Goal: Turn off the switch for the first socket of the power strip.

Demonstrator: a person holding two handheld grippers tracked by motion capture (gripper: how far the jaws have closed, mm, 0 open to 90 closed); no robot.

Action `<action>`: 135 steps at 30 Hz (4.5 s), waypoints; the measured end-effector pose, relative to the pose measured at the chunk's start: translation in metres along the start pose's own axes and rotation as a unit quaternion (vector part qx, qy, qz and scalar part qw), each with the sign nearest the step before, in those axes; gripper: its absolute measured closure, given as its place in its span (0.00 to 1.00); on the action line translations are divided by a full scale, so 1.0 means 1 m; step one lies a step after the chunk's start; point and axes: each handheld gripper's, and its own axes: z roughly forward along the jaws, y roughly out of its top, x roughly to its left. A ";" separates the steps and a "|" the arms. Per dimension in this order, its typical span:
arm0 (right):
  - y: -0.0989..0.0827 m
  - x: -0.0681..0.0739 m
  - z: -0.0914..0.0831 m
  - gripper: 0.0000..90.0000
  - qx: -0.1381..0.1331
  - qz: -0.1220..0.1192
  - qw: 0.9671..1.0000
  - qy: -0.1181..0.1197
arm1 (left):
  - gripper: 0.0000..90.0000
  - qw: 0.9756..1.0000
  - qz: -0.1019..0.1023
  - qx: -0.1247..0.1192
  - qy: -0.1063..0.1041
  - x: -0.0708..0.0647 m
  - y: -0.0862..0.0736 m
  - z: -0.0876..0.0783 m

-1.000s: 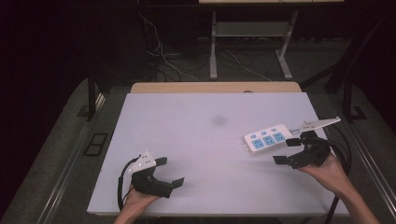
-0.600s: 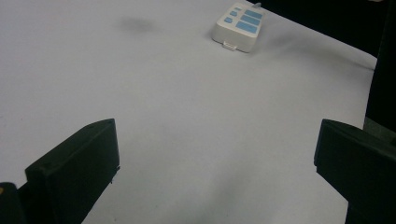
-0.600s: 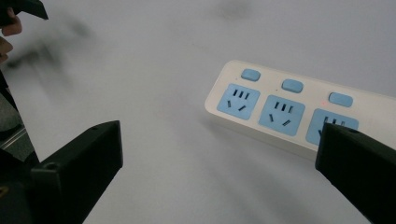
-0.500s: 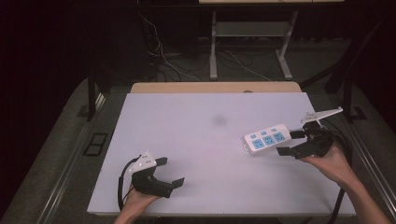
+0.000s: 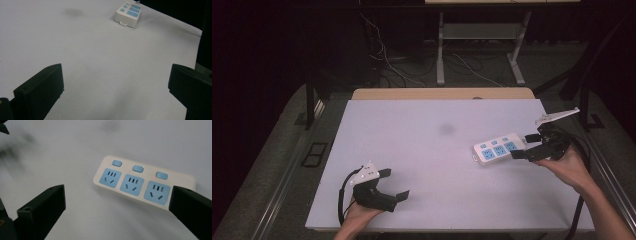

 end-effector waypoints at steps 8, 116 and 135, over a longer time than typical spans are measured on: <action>0.009 -0.007 0.003 0.01 0.005 0.000 1.000 -0.008 | 0.00 1.000 0.000 0.000 0.001 0.000 0.000 0.000; 0.008 -0.067 0.084 1.00 0.004 0.040 0.999 -0.031 | 0.00 1.000 0.011 0.008 -0.010 0.002 0.000 0.003; -0.001 -0.073 0.085 1.00 -0.029 0.069 0.997 -0.019 | 0.00 1.000 0.016 0.011 -0.015 0.000 0.000 0.004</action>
